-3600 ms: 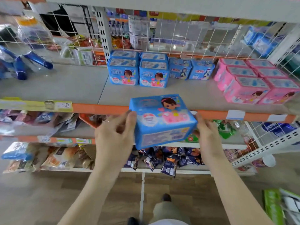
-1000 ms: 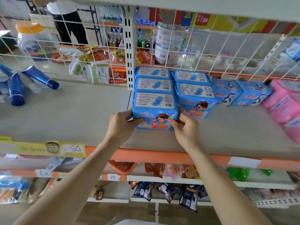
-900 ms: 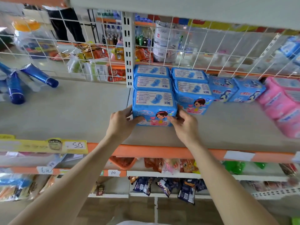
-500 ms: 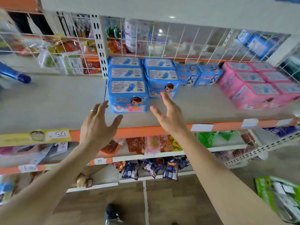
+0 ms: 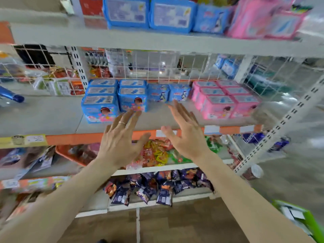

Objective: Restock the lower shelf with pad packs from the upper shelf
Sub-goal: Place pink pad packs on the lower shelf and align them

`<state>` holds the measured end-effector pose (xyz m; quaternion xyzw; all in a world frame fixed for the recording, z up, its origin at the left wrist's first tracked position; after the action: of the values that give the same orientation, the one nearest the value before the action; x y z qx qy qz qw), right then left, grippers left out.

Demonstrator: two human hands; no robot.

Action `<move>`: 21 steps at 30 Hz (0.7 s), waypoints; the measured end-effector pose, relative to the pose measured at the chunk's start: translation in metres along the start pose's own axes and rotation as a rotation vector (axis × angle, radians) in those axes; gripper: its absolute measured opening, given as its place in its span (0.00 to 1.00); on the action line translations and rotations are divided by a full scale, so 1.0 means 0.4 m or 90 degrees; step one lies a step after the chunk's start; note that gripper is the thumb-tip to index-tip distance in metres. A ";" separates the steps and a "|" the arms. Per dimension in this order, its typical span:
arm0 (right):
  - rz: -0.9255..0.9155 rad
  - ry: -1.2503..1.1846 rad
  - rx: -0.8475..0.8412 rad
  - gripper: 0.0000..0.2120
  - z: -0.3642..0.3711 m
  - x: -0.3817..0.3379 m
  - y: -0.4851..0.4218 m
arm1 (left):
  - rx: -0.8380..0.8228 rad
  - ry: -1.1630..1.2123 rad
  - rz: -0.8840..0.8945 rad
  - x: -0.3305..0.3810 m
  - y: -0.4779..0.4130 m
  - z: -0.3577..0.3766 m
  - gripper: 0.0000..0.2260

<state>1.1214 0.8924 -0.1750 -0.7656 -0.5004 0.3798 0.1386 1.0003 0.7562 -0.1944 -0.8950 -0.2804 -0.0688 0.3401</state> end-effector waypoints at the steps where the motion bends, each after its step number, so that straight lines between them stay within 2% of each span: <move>1: -0.002 -0.002 0.009 0.35 -0.029 0.008 0.010 | 0.006 0.003 0.014 0.036 0.001 -0.010 0.35; 6: 0.019 0.019 0.052 0.36 -0.160 0.063 0.042 | 0.003 0.006 0.086 0.172 -0.015 -0.032 0.35; 14: 0.048 0.093 0.137 0.36 -0.330 0.082 0.063 | -0.014 0.029 0.170 0.278 -0.058 -0.033 0.35; 21: 0.035 0.170 0.215 0.35 -0.456 0.050 0.021 | 0.044 0.061 0.261 0.356 -0.142 -0.098 0.34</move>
<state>1.2627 0.9366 -0.0661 -0.7886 -0.3856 0.3568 0.3195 1.0903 0.8304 -0.0874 -0.9169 -0.0779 -0.0313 0.3901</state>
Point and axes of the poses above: each hand's wrist, its own y-axis away from the middle knuckle, its own z-axis out of the palm, x = y × z, the point moved 9 cm from there along -y, towards the middle knuckle, and after that the axes turned 12 degrees about x, right-handed, at the moved point
